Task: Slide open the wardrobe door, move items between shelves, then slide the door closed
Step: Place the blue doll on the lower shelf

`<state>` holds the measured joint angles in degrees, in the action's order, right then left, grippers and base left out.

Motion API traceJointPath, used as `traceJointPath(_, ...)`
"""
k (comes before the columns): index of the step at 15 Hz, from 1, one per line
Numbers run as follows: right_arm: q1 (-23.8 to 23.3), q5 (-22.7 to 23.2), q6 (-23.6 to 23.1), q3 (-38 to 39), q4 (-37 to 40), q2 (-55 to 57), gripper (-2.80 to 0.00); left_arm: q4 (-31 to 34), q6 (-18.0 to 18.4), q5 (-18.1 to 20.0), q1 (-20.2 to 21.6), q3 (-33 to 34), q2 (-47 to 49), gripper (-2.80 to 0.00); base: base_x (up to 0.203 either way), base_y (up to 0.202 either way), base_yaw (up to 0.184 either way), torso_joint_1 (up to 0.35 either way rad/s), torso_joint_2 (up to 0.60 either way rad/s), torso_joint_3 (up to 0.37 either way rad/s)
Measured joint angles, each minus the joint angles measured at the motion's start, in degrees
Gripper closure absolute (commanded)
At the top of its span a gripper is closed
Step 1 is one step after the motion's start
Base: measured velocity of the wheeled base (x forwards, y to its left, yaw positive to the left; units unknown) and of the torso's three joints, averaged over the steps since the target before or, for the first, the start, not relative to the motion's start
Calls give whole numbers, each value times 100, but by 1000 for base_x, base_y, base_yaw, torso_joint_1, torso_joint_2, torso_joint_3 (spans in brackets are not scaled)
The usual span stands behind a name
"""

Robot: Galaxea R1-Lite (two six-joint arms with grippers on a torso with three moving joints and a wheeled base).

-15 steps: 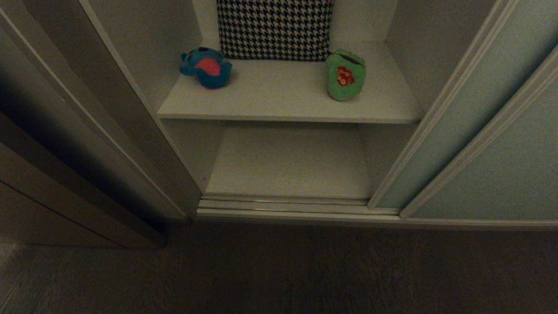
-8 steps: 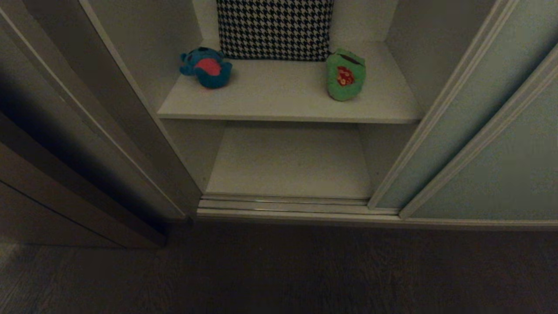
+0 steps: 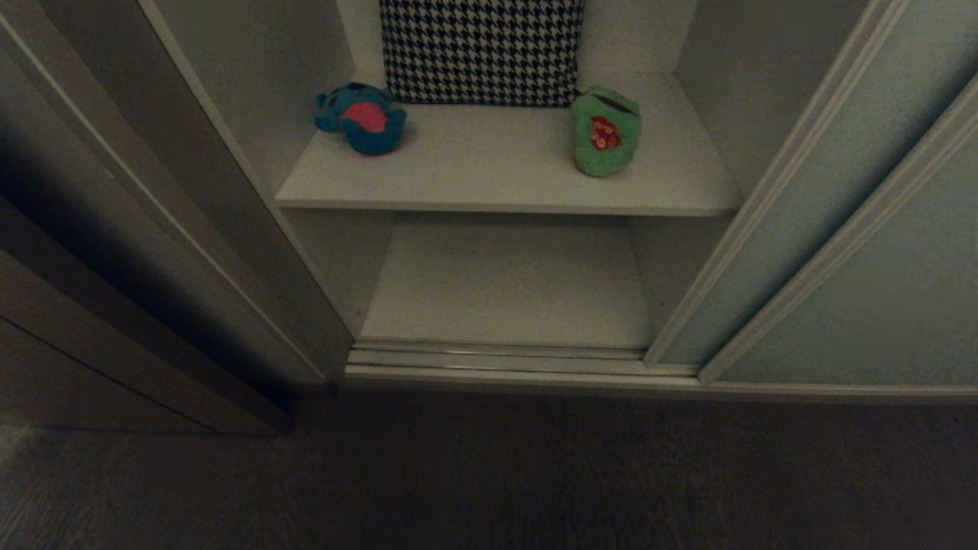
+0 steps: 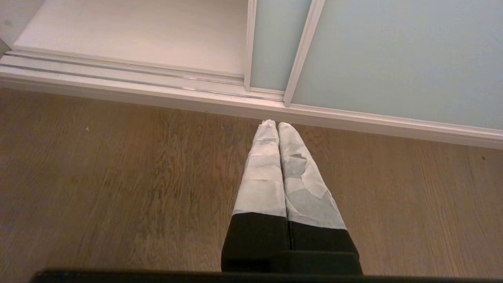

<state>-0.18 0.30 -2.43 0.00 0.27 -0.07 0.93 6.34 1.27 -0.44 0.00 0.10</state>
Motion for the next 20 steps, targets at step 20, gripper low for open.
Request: traceJointPath(20,0,0,0,0,0,0,0,-2349,-218,380,-208,-5538,6851,0,0,0,0,0,0,0)
